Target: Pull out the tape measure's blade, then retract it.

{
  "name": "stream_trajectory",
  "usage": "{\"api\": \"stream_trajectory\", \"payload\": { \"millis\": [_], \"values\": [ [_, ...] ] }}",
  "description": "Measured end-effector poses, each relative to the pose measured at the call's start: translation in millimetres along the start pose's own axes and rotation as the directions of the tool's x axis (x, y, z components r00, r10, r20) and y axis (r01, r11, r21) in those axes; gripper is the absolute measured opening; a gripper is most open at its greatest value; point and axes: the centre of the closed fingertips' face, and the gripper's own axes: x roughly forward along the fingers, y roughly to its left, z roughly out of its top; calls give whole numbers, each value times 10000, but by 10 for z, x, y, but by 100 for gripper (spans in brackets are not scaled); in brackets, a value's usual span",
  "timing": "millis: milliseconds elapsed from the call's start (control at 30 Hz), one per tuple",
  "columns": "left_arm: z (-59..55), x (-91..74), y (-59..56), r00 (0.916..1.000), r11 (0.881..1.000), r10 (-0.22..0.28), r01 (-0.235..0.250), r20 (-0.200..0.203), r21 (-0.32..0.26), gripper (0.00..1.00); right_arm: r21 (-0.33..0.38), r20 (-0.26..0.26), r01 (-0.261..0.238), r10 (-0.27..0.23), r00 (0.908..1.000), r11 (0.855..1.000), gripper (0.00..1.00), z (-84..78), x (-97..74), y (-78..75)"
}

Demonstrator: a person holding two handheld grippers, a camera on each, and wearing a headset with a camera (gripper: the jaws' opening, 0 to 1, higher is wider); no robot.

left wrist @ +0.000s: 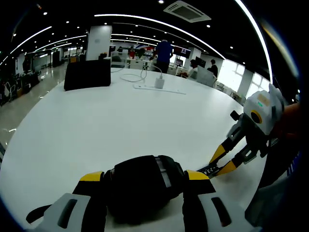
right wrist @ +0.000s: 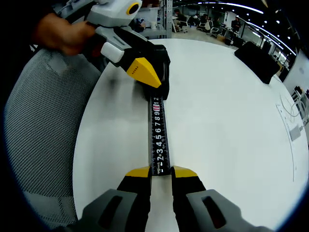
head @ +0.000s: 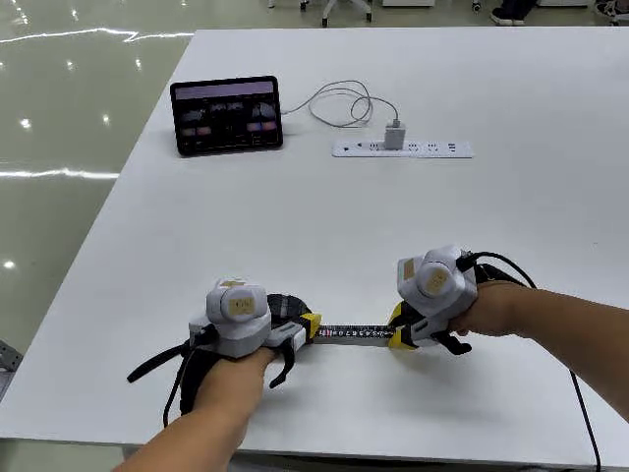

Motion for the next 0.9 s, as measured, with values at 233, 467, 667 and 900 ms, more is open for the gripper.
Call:
{"api": "stream_trajectory", "payload": {
  "millis": [233, 467, 667, 900],
  "values": [
    [4, 4, 0, 10000, 10000, 24, -24, 8, -24, 60, 105, 95, 34, -35, 9999, 9999, 12, 43, 19, -11],
    [8, 8, 9, 10000, 10000, 22, -22, 13, -52, 60, 87, 271, 61, -64, 9996, 9999, 12, 97, 48, -28],
    [7, 9, 6, 10000, 10000, 22, -22, 14, -75, 60, 73, 273, 71, -73, 9996, 9999, 12, 117, 60, -29],
    [8, 2, 18, 10000, 9998, 24, -24, 23, -194, 60, -139, 356, 253, -248, 9991, 9996, 12, 147, 74, -63]
  ]
}}
